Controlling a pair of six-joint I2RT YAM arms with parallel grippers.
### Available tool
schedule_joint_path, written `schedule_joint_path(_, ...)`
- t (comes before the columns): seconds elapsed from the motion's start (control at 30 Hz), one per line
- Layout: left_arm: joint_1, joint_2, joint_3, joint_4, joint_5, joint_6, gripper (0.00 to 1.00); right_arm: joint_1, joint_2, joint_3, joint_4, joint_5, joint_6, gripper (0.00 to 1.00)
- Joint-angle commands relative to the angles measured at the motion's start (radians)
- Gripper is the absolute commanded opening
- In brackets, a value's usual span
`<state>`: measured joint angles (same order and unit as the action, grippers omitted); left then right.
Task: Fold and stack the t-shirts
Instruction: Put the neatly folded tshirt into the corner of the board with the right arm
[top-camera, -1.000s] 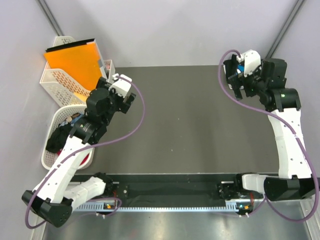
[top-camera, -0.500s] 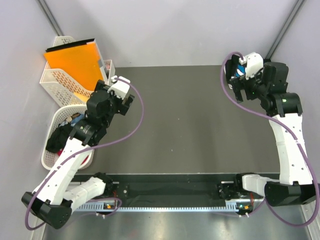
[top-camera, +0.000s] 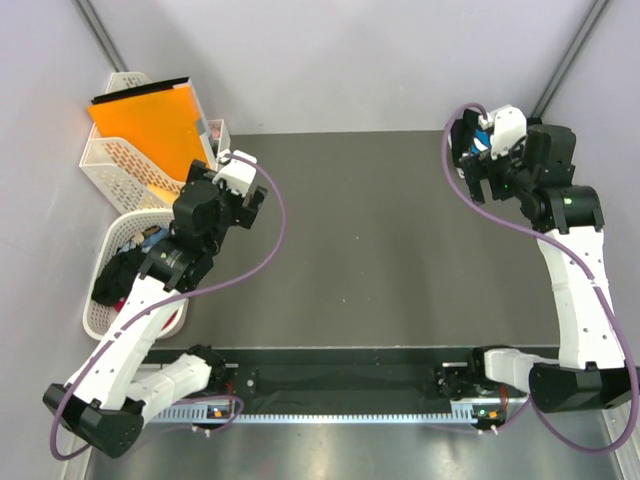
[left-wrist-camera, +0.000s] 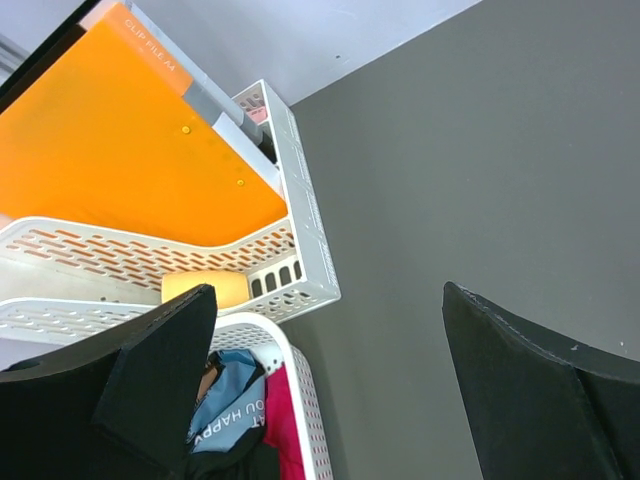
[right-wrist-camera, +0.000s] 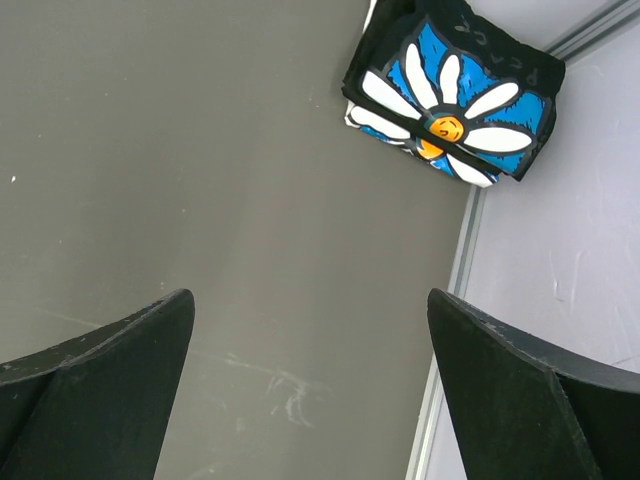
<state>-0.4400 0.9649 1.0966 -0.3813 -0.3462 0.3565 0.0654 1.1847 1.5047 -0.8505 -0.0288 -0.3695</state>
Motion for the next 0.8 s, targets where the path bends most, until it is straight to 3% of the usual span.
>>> schedule_joint_path(0.0, 0.006, 0.001, 0.022, 0.088, -0.056, -0.051, 0.99, 0.007, -0.013, 0.014, 0.054, -0.014, 0.018, 1.0)
schedule_joint_path(0.77, 0.011, 0.017, 0.016, 0.137, -0.071, -0.08, 0.99, 0.007, 0.0, 0.023, 0.047, -0.045, 0.003, 1.0)
